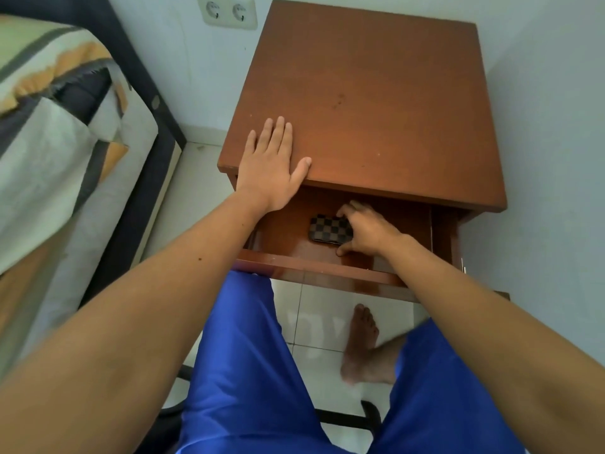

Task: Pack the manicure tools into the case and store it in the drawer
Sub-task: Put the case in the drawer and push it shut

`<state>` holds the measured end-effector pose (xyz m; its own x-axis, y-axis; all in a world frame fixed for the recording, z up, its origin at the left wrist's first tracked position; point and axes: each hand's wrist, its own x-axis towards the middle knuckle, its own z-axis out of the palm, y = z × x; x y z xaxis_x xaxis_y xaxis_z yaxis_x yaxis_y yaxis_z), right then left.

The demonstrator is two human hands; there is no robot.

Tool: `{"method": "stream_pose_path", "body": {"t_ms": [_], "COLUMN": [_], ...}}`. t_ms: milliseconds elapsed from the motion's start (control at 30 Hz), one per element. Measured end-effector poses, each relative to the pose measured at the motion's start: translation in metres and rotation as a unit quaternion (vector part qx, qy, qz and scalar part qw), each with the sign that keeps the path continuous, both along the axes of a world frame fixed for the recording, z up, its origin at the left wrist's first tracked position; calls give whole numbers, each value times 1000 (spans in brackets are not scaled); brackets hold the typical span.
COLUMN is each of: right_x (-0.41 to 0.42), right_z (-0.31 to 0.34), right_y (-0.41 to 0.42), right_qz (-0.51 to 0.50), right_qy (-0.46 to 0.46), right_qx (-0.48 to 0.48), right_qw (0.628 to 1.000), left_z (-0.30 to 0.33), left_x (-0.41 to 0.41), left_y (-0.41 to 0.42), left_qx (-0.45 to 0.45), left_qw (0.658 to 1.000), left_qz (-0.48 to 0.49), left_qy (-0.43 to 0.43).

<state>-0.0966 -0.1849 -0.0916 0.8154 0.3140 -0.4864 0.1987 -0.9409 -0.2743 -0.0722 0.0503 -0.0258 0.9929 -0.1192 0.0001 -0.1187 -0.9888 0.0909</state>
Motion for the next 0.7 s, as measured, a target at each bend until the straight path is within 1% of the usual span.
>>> {"method": "stream_pose_path", "body": {"t_ms": [133, 233, 300, 400, 433, 467, 533, 633, 700], "right_x": [-1, -7, -18, -57, -72, -84, -96, -88, -79], "right_z": [1, 19, 35, 58, 63, 64, 59, 55, 55], "right_y": [-6, -10, -18, -33, -36, -38, -39, -36, -35], "right_qz": [-7, -11, -22, -41, -33, -15, 37, 84, 80], "right_qy": [2, -3, -46, -110, -123, -138, -194, -298, -341], "right_qx": [13, 40, 99, 218, 234, 230, 173, 123, 107], "right_qw": [1000, 999, 994, 969, 964, 963, 965, 943, 930], "left_z": [-1, 0, 0, 1, 2, 2, 2, 2, 2], "left_x": [1, 0, 0, 0, 0, -1, -1, 0, 0], "left_y": [-1, -1, -1, -2, -2, -2, -2, -2, -1], "left_qx": [2, -1, -1, 1, 0, 0, 0, -1, 0], "left_qw": [1000, 1000, 1000, 1000, 1000, 1000, 1000, 1000, 1000], "left_qz": [2, 2, 2, 1, 1, 1, 1, -2, -5], "left_qy": [-3, -4, -3, -2, -1, -2, -2, 2, 7]}}
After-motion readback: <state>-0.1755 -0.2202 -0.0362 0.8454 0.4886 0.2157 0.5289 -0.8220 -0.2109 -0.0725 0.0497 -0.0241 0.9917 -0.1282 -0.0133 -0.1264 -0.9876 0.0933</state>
